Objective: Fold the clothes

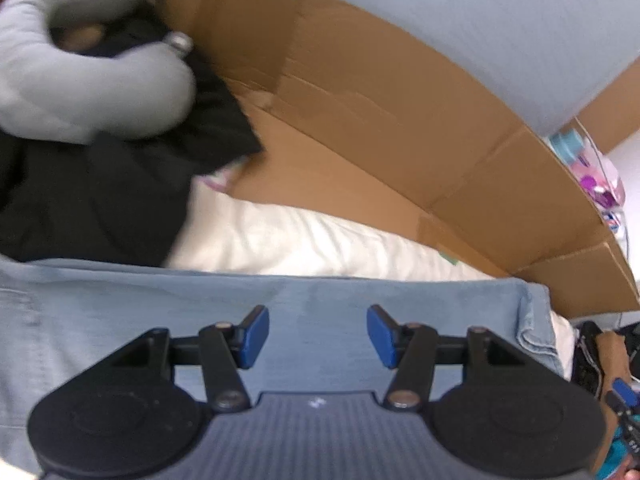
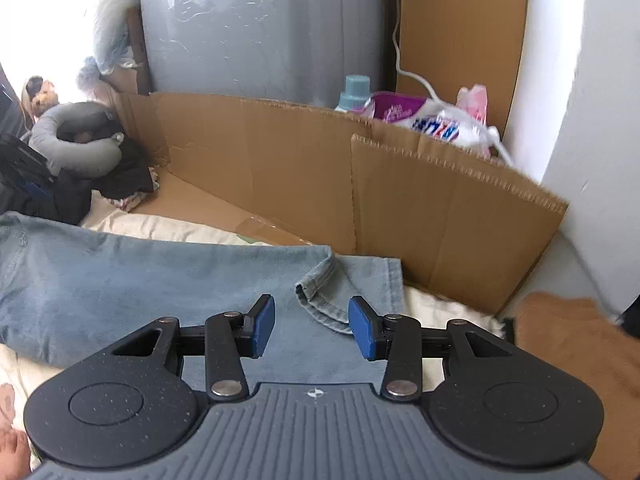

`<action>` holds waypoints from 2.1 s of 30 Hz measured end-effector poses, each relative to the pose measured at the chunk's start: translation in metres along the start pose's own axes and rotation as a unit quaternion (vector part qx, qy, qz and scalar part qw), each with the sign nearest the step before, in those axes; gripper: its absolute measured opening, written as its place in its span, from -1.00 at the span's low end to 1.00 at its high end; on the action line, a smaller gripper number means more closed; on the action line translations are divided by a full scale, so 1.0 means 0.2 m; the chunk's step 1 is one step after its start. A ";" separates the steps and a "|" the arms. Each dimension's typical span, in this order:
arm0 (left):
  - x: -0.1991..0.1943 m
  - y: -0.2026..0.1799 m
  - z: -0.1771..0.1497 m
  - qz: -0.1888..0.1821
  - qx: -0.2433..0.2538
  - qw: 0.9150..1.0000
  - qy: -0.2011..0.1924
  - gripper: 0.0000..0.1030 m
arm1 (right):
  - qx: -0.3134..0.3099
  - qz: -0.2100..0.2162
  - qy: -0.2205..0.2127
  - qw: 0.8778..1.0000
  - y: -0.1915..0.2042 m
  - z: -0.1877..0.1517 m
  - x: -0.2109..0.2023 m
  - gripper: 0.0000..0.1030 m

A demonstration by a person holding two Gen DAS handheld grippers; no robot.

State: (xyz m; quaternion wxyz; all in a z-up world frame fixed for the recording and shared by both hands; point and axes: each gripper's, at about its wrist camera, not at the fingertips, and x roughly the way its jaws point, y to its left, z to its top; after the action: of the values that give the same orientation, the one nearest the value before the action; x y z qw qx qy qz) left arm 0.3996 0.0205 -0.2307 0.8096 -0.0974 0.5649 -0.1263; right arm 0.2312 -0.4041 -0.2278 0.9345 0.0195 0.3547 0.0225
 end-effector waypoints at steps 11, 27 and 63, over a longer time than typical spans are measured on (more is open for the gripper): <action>0.43 -0.34 -0.08 -0.062 0.030 0.997 0.034 -0.10 | 0.035 -0.007 0.001 0.999 -0.07 -0.28 0.28 -0.08; 0.83 -0.95 -0.15 -0.139 0.107 0.983 0.047 -0.23 | 0.059 -0.020 0.055 0.997 -0.14 -0.31 0.65 -0.08; 1.23 -1.54 -0.17 -0.122 0.199 0.972 0.024 -0.56 | 0.121 -0.061 0.055 0.989 -0.39 -0.43 0.45 -0.18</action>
State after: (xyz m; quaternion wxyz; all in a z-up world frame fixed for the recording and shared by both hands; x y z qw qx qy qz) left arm 0.4196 -0.3496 -0.3684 0.7772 0.0005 0.5318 -0.3365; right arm 0.2444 -0.4753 -0.3559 0.9040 0.1099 0.4060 -0.0764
